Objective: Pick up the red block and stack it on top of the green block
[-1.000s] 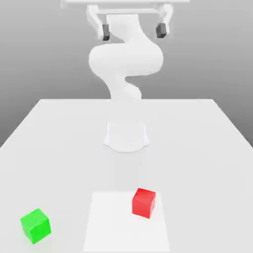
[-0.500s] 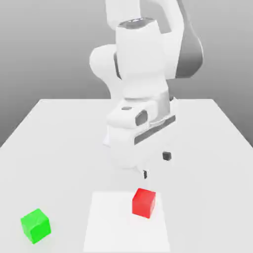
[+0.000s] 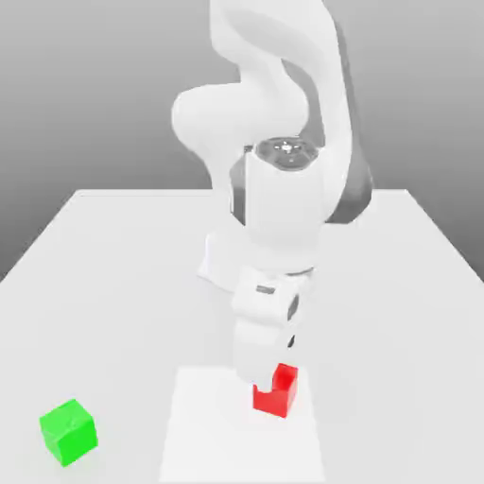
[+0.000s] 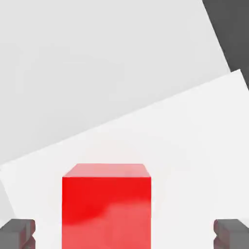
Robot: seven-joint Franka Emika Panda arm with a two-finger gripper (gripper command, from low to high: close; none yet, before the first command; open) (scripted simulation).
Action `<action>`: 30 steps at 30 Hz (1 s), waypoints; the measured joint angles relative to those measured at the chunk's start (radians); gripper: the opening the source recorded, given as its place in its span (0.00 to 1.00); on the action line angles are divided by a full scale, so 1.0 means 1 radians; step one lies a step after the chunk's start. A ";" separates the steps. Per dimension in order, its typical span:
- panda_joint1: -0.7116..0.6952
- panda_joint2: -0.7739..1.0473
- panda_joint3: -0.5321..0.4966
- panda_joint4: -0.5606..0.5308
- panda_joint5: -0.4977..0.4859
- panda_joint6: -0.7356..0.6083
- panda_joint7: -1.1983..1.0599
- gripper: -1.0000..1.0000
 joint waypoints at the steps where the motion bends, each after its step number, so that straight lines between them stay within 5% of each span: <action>1: -0.004 0.014 0.007 0.002 0.015 0.012 -0.011 0.50; 9: -0.087 0.145 0.123 0.010 0.146 0.119 -0.103 0.50; 10: -0.096 0.157 0.135 0.010 0.157 0.129 -0.111 0.00; 17: -0.096 0.157 0.135 0.010 0.156 0.126 -0.110 0.00; 30: -0.036 -0.037 0.025 -0.008 -0.040 -0.031 0.030 0.00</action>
